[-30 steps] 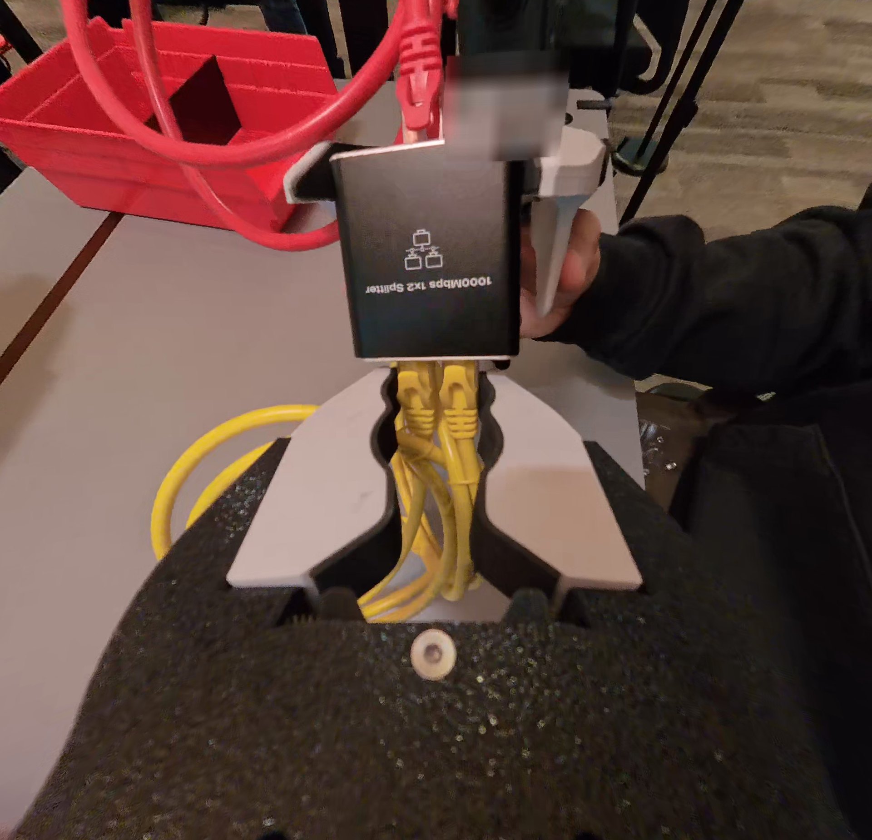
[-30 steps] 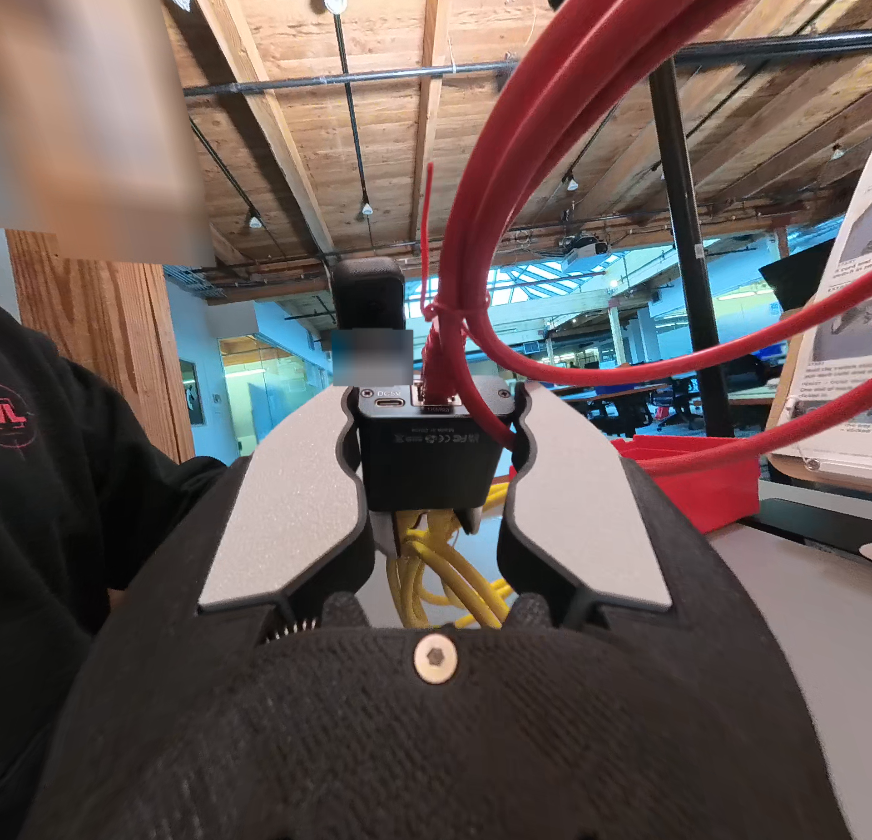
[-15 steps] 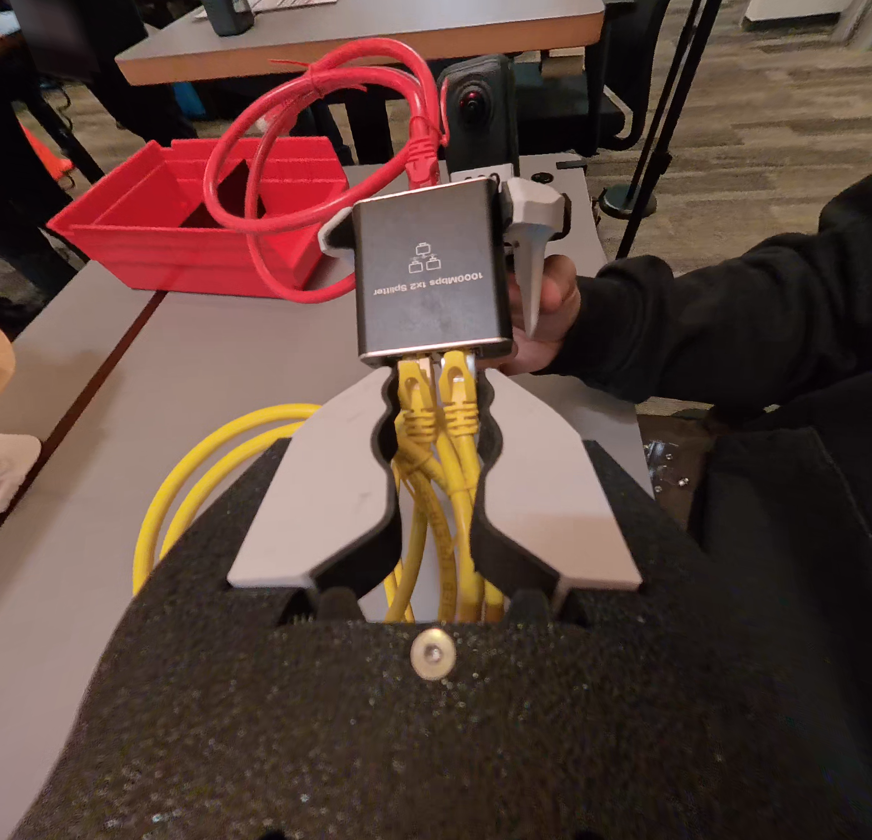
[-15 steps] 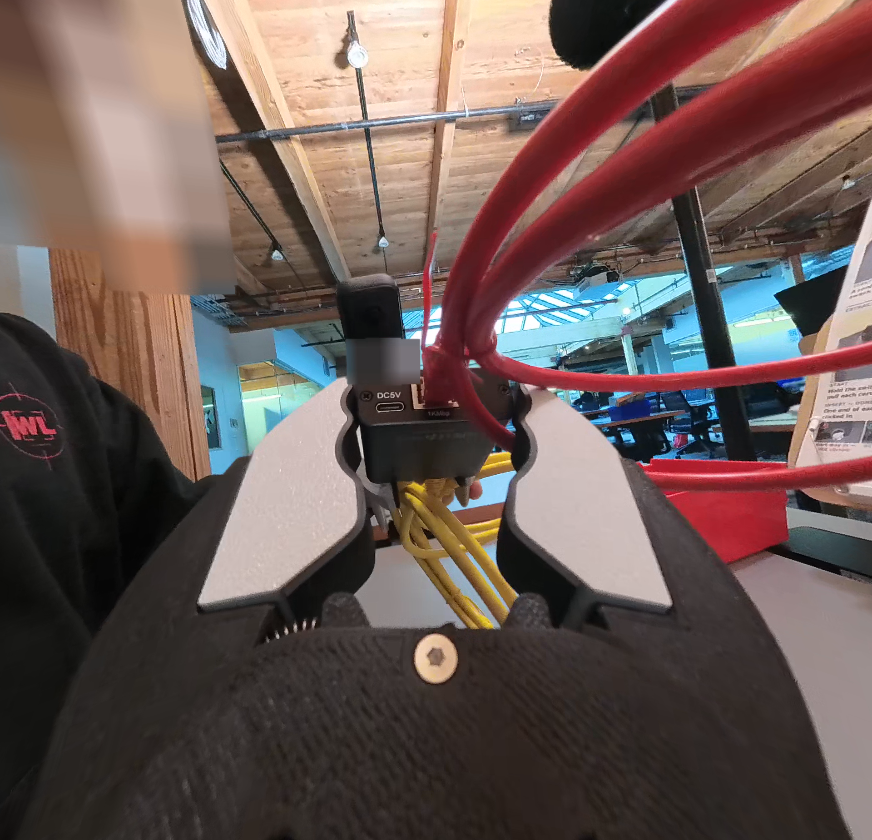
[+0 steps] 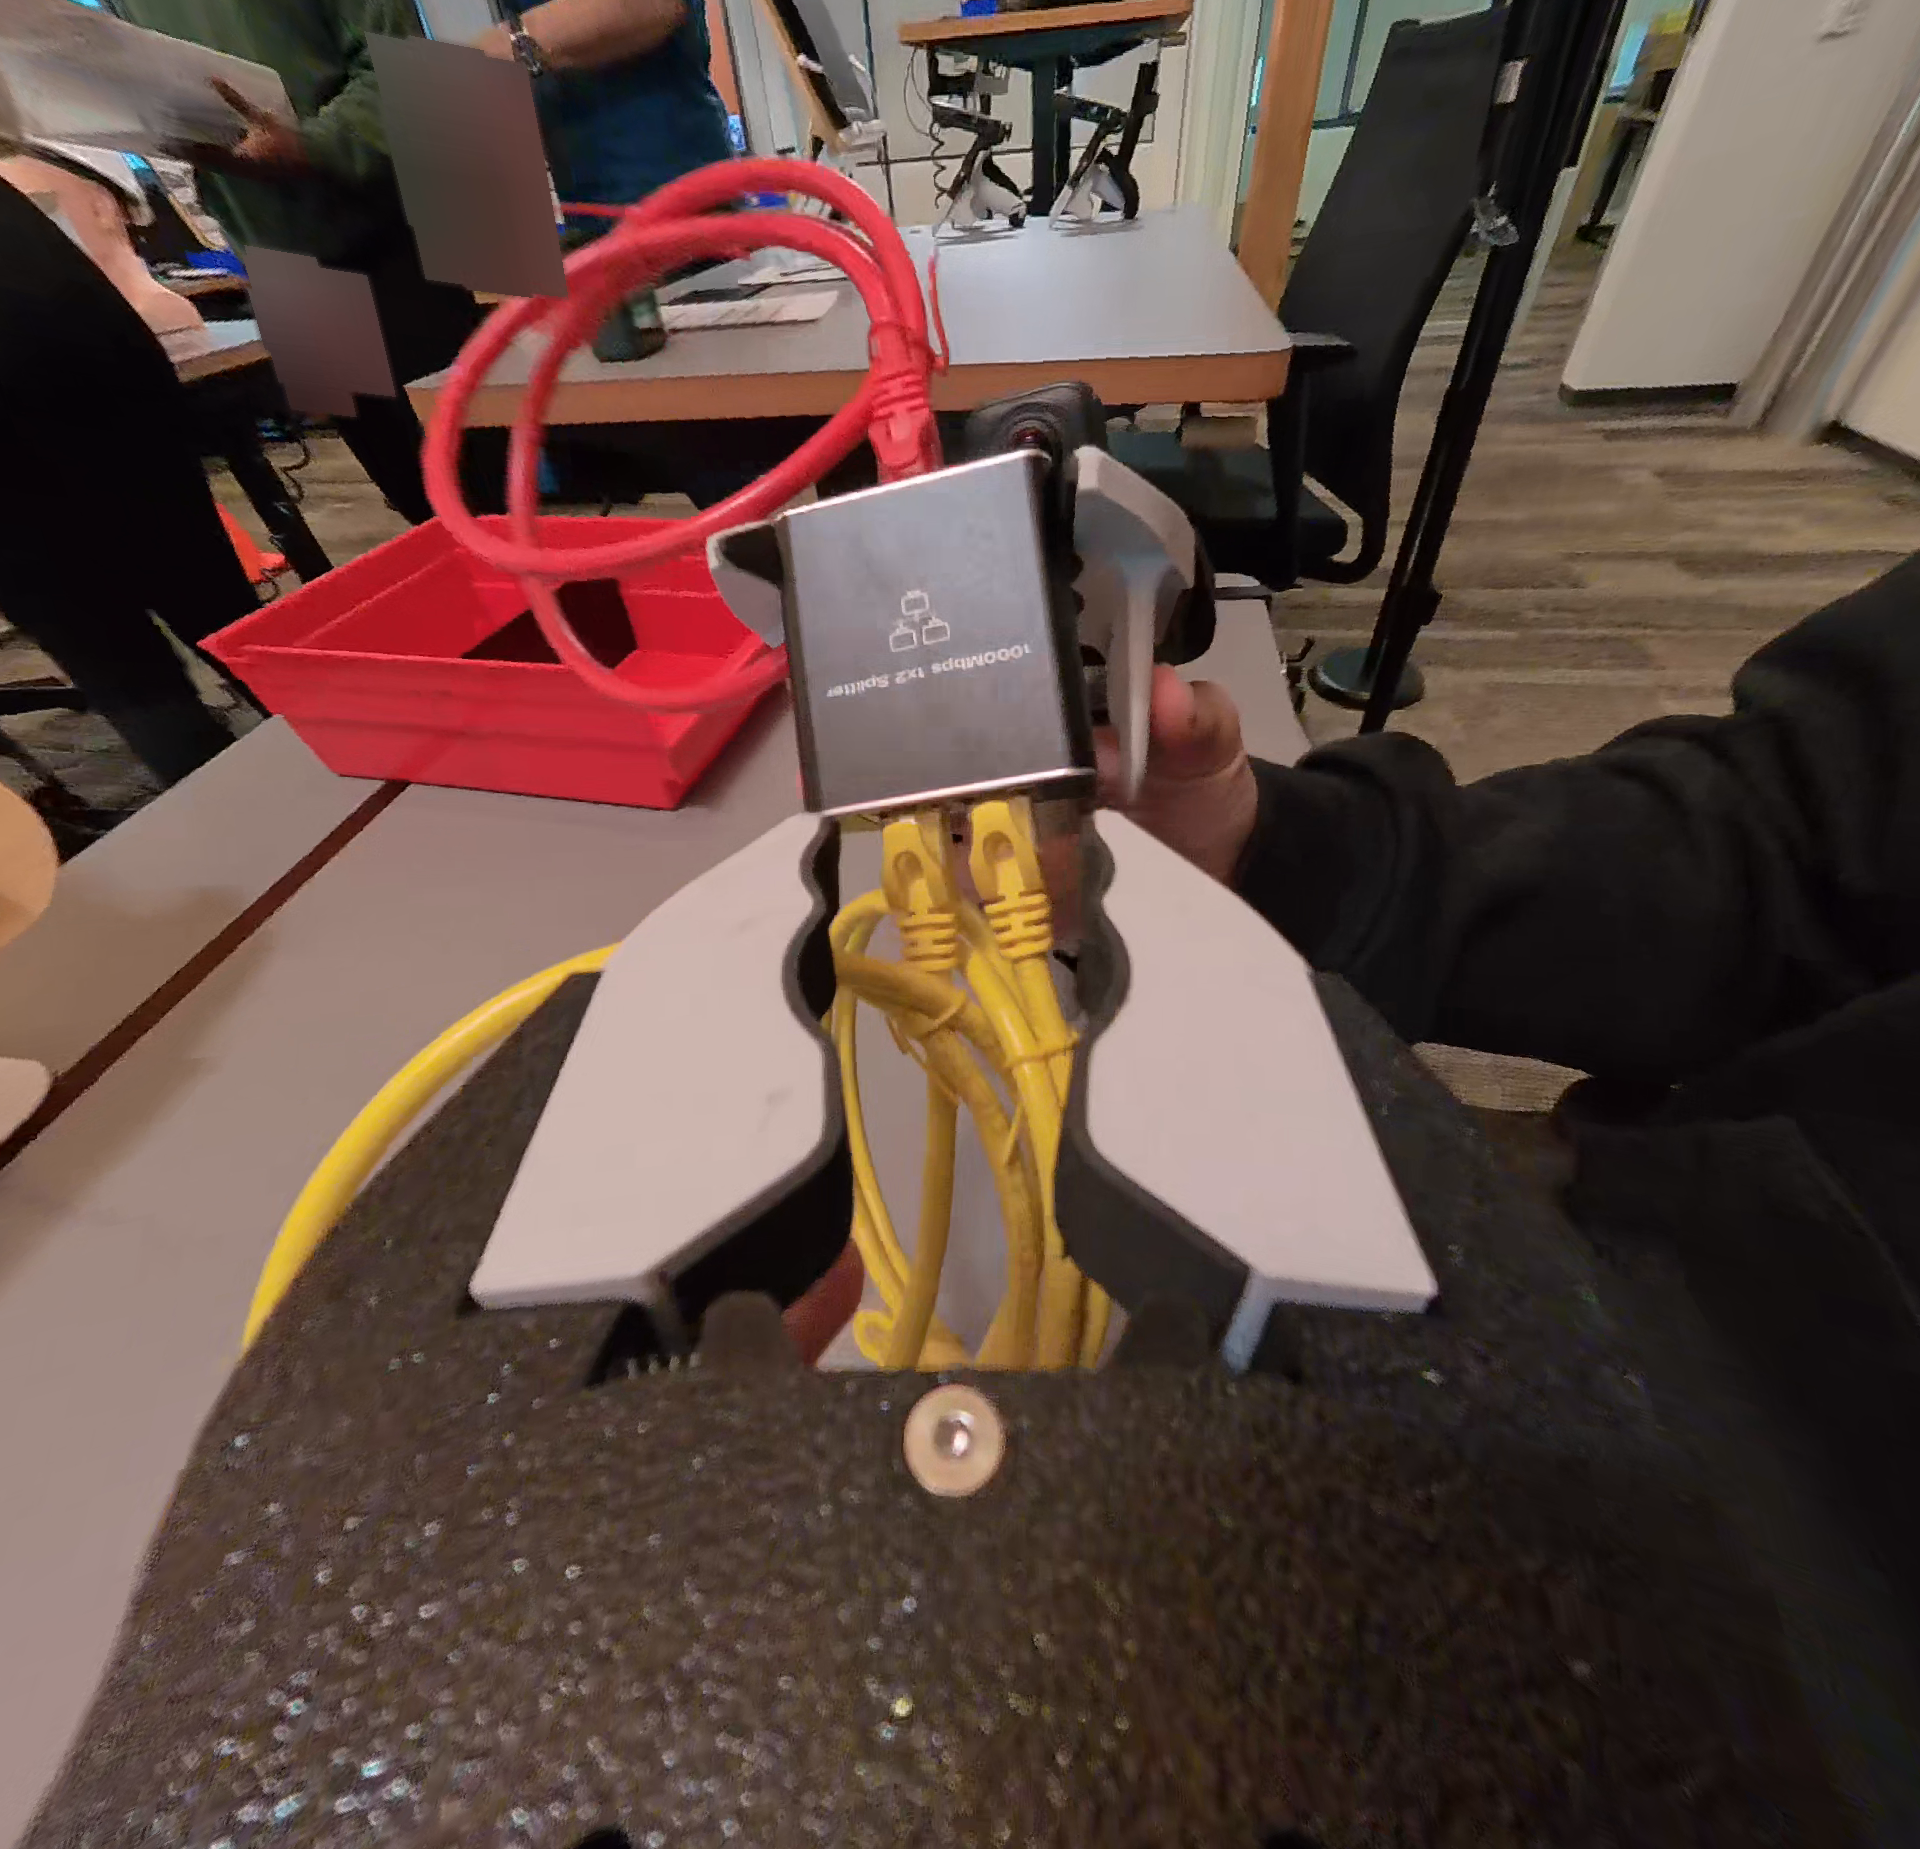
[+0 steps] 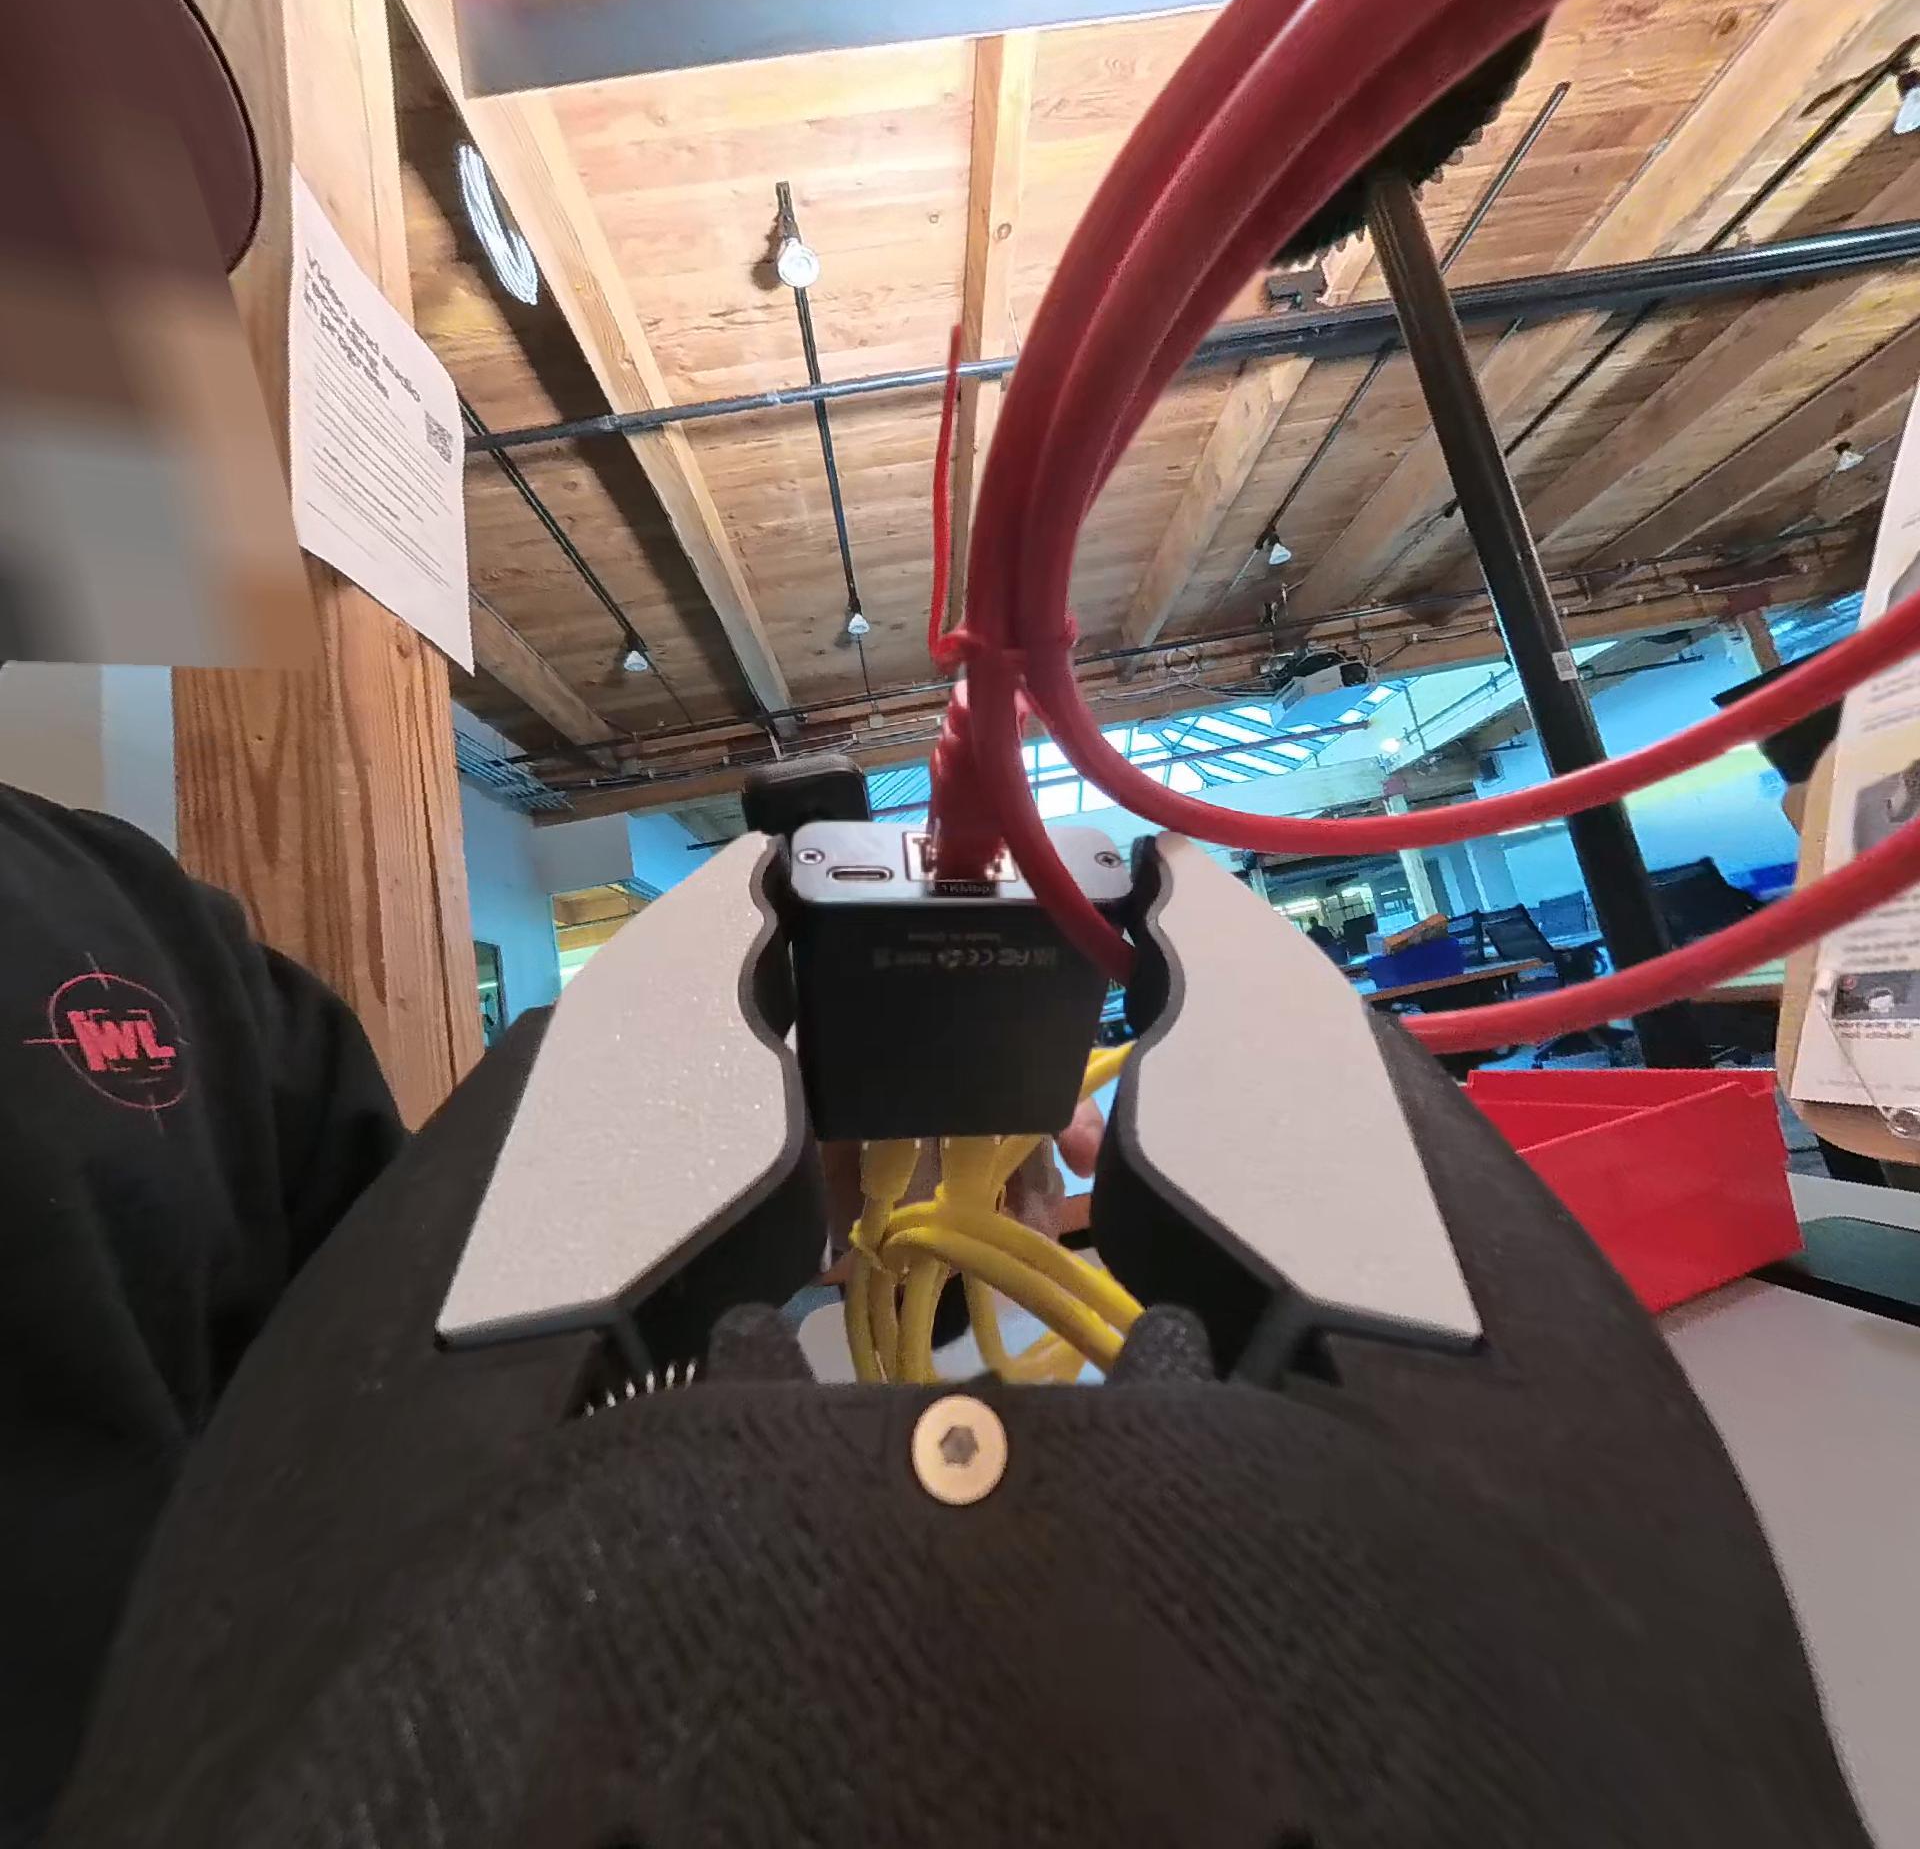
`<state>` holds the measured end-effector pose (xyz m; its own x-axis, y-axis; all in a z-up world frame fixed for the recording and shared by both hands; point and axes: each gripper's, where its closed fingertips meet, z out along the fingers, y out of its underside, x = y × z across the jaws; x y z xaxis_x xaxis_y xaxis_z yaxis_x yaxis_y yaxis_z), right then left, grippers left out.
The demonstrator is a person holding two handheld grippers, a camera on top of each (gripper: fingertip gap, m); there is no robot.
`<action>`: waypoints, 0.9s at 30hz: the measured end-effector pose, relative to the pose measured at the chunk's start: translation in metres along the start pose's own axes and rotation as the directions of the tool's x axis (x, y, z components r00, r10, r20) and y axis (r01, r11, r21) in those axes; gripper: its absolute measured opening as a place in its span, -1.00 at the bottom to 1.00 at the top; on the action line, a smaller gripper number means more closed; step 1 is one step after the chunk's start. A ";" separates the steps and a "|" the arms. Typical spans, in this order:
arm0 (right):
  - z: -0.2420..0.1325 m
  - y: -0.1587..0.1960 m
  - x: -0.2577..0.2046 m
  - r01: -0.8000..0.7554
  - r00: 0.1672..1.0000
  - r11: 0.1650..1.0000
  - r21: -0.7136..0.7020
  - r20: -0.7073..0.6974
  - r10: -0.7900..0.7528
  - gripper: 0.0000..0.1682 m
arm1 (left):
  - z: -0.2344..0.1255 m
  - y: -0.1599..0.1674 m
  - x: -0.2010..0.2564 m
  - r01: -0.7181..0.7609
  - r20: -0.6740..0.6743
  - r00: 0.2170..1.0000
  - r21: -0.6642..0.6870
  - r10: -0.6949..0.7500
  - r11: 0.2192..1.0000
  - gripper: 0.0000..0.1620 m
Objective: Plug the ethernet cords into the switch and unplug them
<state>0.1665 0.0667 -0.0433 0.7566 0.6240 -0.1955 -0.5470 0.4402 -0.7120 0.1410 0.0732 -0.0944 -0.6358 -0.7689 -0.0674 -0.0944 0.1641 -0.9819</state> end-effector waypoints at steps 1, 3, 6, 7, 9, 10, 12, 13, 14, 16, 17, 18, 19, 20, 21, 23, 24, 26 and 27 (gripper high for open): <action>0.000 0.000 0.000 0.003 1.000 1.000 -0.002 -0.001 -0.003 -0.24 | 0.000 -0.001 0.001 0.010 -0.010 1.000 0.010 -0.010 1.000 -0.39; 0.000 0.001 -0.001 0.013 1.000 1.000 -0.018 -0.001 -0.013 -0.24 | -0.001 -0.007 -0.001 0.048 -0.012 0.999 0.070 -0.047 0.996 -0.26; 0.000 0.001 -0.001 0.013 1.000 0.999 -0.030 0.003 -0.013 -0.24 | -0.003 -0.015 0.002 0.137 -0.072 0.989 0.127 -0.129 0.982 -0.23; 0.001 0.002 -0.002 0.014 1.000 0.999 -0.034 0.006 -0.014 -0.24 | -0.001 -0.014 0.003 0.154 -0.077 0.986 0.123 -0.145 0.980 -0.19; 0.002 0.003 -0.003 0.012 1.000 0.999 -0.040 0.012 -0.012 -0.24 | 0.004 -0.010 0.004 0.149 -0.063 0.988 0.092 -0.143 0.985 -0.11; 0.003 0.004 -0.003 0.007 1.000 0.999 -0.041 0.019 -0.006 -0.24 | 0.007 -0.006 0.005 0.143 -0.057 0.989 0.066 -0.140 0.987 -0.09; 0.004 0.006 -0.003 0.006 1.000 0.999 -0.048 0.019 -0.005 -0.24 | 0.013 0.001 0.002 0.140 -0.020 0.990 0.009 -0.139 0.990 -0.14; 0.005 0.008 -0.004 0.004 1.000 0.999 -0.053 0.026 -0.002 -0.24 | 0.015 0.004 0.001 0.132 -0.007 0.991 -0.006 -0.132 0.991 -0.14; 0.006 0.008 -0.005 0.004 1.000 0.999 -0.054 0.025 -0.002 -0.24 | 0.017 0.006 0.000 0.123 0.005 0.992 -0.015 -0.123 0.992 -0.15; 0.006 0.009 -0.005 -0.002 1.000 0.998 -0.058 0.030 0.003 -0.24 | 0.020 0.008 0.001 0.115 0.009 0.993 -0.022 -0.115 0.993 -0.17; 0.006 0.008 -0.004 -0.002 1.000 0.999 -0.053 0.023 0.003 -0.24 | 0.021 0.007 0.001 0.116 0.017 0.993 -0.017 -0.116 0.993 -0.19; 0.005 0.007 -0.004 0.000 1.000 0.999 -0.049 0.016 0.001 -0.24 | 0.022 0.007 0.001 0.115 0.028 0.993 -0.011 -0.115 0.993 -0.19; 0.004 0.006 -0.004 -0.001 1.000 0.999 -0.049 0.018 0.002 -0.24 | 0.023 0.006 0.001 0.113 0.031 0.993 -0.006 -0.113 0.994 -0.19; 0.004 0.006 -0.004 -0.008 1.000 0.999 -0.047 0.019 0.009 -0.25 | 0.023 0.006 0.003 0.110 0.026 0.994 -0.002 -0.110 0.994 -0.26; 0.003 0.006 -0.003 -0.016 1.000 0.999 -0.048 0.018 0.017 -0.24 | 0.024 0.006 0.004 0.104 0.020 0.994 -0.004 -0.104 0.995 -0.28; 0.002 0.007 -0.003 -0.013 1.000 0.998 -0.057 0.019 0.014 -0.25 | 0.026 0.009 0.004 0.098 0.021 0.995 -0.022 -0.098 0.995 -0.28; 0.001 0.008 -0.002 -0.008 1.000 0.998 -0.065 0.013 0.008 -0.24 | 0.026 0.010 0.005 0.103 0.017 0.995 -0.027 -0.103 0.994 -0.28; 0.001 0.009 -0.003 -0.004 1.000 0.996 -0.086 0.006 0.004 -0.25 | 0.025 0.011 0.004 0.095 0.011 0.995 -0.021 -0.095 0.995 -0.28; 0.001 0.011 -0.002 0.002 1.000 0.994 -0.112 -0.004 -0.003 -0.25 | 0.023 0.012 0.004 0.098 0.007 0.995 -0.027 -0.097 0.995 -0.28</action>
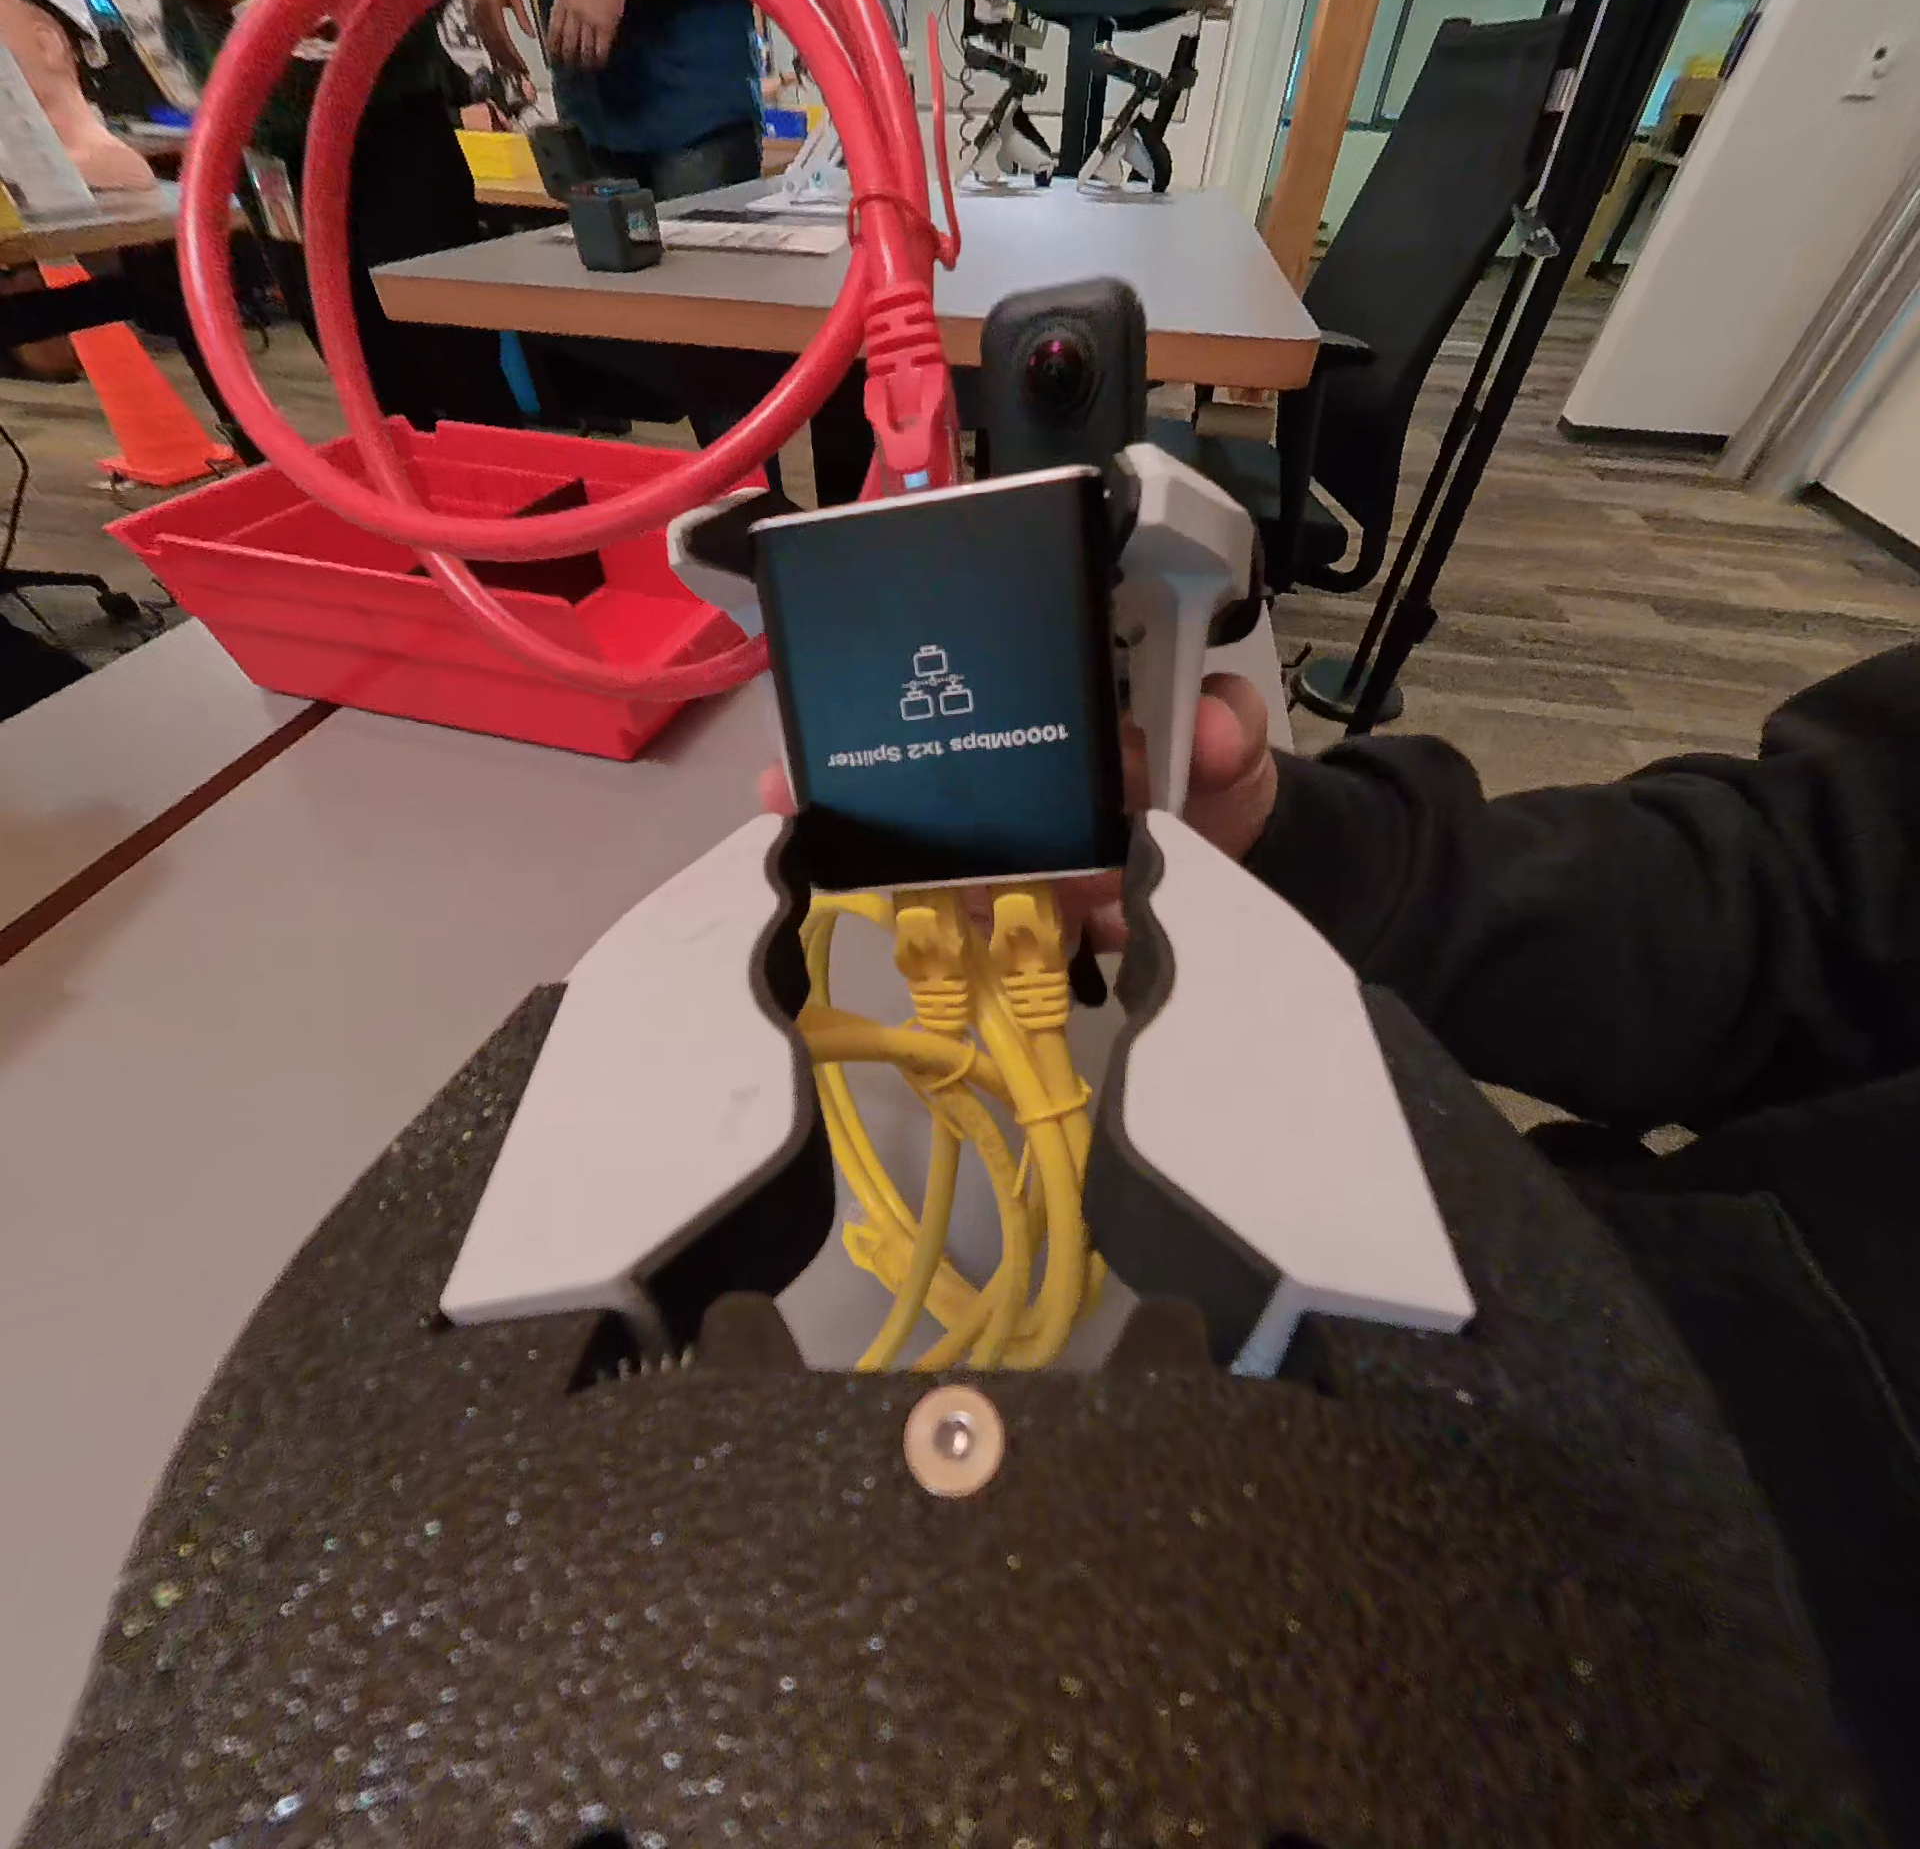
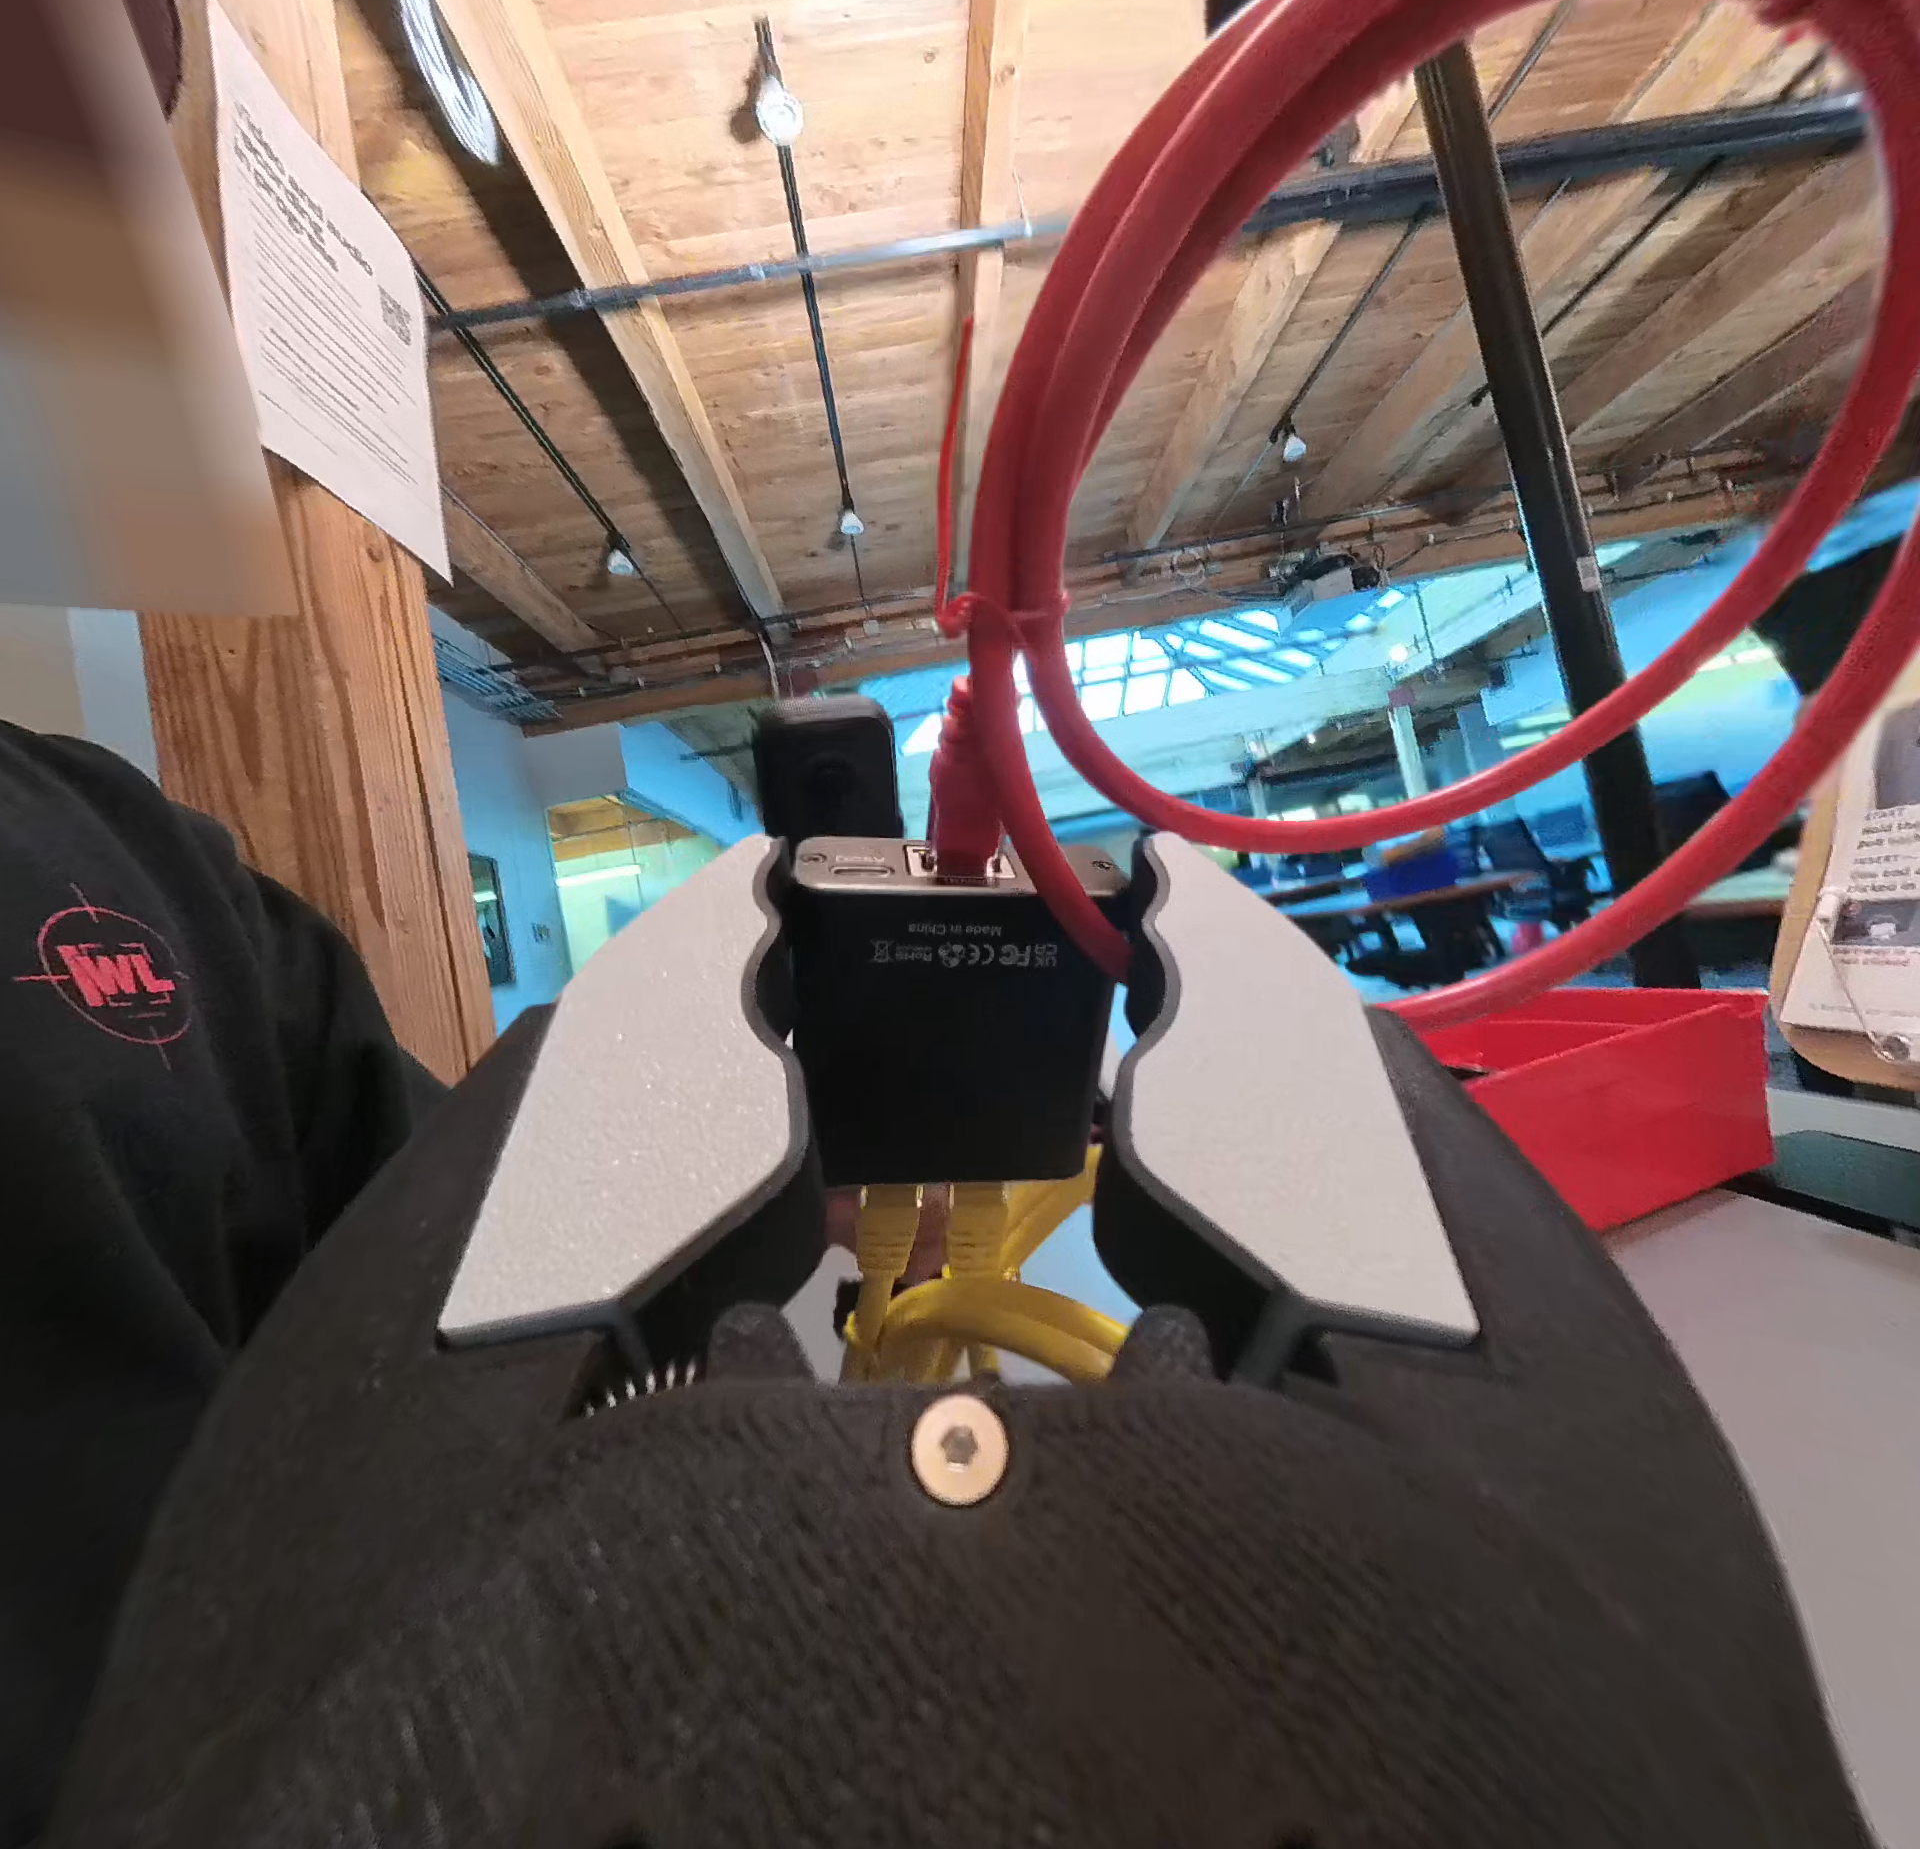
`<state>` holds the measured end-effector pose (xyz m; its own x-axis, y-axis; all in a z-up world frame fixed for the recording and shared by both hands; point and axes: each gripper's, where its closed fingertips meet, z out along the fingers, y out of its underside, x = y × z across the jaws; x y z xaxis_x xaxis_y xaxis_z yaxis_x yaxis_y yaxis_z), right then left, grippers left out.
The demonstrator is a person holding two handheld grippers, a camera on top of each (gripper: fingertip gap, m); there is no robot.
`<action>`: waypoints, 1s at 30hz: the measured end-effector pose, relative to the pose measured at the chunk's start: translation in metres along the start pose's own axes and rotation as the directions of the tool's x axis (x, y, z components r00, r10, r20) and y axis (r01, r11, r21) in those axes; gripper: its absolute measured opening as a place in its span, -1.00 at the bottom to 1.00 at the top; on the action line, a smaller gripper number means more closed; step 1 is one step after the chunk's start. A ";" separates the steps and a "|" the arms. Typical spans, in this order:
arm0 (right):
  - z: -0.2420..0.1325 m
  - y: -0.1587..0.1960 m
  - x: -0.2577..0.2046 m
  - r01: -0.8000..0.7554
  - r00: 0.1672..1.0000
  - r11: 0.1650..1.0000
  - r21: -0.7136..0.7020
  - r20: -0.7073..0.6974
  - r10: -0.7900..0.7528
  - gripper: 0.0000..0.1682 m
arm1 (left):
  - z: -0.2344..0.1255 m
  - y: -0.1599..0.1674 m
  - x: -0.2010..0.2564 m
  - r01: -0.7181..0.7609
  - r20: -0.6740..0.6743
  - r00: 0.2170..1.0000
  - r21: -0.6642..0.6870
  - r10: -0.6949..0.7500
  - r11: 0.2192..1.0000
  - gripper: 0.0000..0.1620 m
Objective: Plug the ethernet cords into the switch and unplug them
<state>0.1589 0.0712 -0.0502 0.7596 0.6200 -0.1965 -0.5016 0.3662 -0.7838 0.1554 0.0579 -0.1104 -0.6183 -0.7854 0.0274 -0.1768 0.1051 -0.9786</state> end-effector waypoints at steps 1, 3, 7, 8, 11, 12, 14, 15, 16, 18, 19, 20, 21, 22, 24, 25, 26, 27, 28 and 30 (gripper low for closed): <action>0.000 0.003 0.002 0.003 1.000 0.999 -0.036 -0.016 -0.003 -0.25 | -0.002 0.002 -0.001 0.001 -0.001 1.000 -0.016 -0.001 1.000 -0.28; -0.001 0.009 0.005 0.011 0.999 0.994 -0.108 -0.050 -0.016 -0.26 | -0.007 0.005 -0.006 -0.035 0.032 0.999 -0.069 0.037 0.997 -0.28; -0.004 0.015 0.013 0.113 0.980 0.970 -0.215 -0.139 -0.145 -0.31 | -0.022 0.011 -0.020 -0.129 0.075 0.986 -0.226 0.149 0.966 -0.28; -0.006 0.015 0.011 0.137 0.976 0.965 -0.223 -0.133 -0.170 -0.35 | -0.026 0.011 -0.021 -0.142 0.063 0.985 -0.246 0.162 0.959 -0.28; -0.019 0.015 0.015 0.099 0.974 0.956 -0.278 -0.169 -0.150 -0.40 | -0.040 0.010 -0.030 -0.182 0.050 0.977 -0.291 0.205 0.939 -0.28; -0.025 0.015 0.018 0.060 0.973 0.954 -0.294 -0.197 -0.122 -0.40 | -0.045 0.012 -0.035 -0.192 0.056 0.974 -0.317 0.220 0.929 -0.28; -0.035 0.010 0.013 0.043 0.971 0.950 -0.310 -0.211 -0.113 -0.44 | -0.055 0.017 -0.045 -0.210 0.082 0.963 -0.375 0.258 0.903 -0.28; -0.039 0.008 0.012 0.062 0.961 0.939 -0.339 -0.232 -0.148 -0.44 | -0.059 0.020 -0.050 -0.215 0.093 0.957 -0.406 0.274 0.888 -0.28; -0.042 0.008 0.012 0.084 0.949 0.919 -0.386 -0.251 -0.192 -0.44 | -0.063 0.022 -0.054 -0.221 0.100 0.952 -0.435 0.291 0.873 -0.28; -0.044 0.014 0.011 0.071 0.930 0.881 -0.468 -0.287 -0.228 -0.45 | -0.067 0.025 -0.060 -0.230 0.121 0.938 -0.478 0.323 0.848 -0.28; -0.044 0.017 0.015 0.031 0.914 0.878 -0.477 -0.342 -0.218 -0.48 | -0.067 0.026 -0.063 -0.230 0.133 0.933 -0.497 0.335 0.837 -0.28; -0.042 0.018 0.020 0.005 0.892 0.889 -0.458 -0.400 -0.211 -0.46 | -0.067 0.026 -0.064 -0.231 0.140 0.928 -0.513 0.346 0.827 -0.28; -0.037 0.018 0.023 -0.004 0.875 0.913 -0.407 -0.443 -0.194 -0.43 | -0.066 0.025 -0.065 -0.237 0.147 0.921 -0.521 0.360 0.820 -0.28; -0.031 0.017 0.024 -0.016 0.870 0.940 -0.341 -0.469 -0.155 -0.43 | -0.063 0.024 -0.065 -0.247 0.152 0.915 -0.524 0.375 0.815 -0.28; -0.022 0.019 0.029 -0.103 0.866 0.972 -0.209 -0.500 -0.015 -0.47 | -0.057 0.023 -0.062 -0.276 0.140 0.905 -0.527 0.402 0.804 -0.28; -0.019 0.022 0.032 -0.165 0.860 0.973 -0.162 -0.507 0.061 -0.49 | -0.053 0.023 -0.060 -0.288 0.141 0.899 -0.523 0.415 0.802 -0.28; -0.016 0.026 0.035 -0.217 0.850 0.967 -0.133 -0.513 0.120 -0.49 | -0.050 0.023 -0.059 -0.298 0.142 0.893 -0.525 0.427 0.797 -0.28; -0.014 0.029 0.037 -0.249 0.844 0.962 -0.112 -0.512 0.159 -0.50 | -0.049 0.024 -0.058 -0.311 0.140 0.884 -0.536 0.446 0.785 -0.28; -0.012 0.031 0.040 -0.273 0.833 0.958 -0.091 -0.520 0.188 -0.50 | -0.047 0.024 -0.058 -0.327 0.143 0.869 -0.550 0.473 0.768 -0.28; -0.009 0.032 0.043 -0.296 0.819 0.954 -0.055 -0.529 0.224 -0.53 | -0.047 0.026 -0.060 -0.356 0.149 0.835 -0.589 0.530 0.726 -0.28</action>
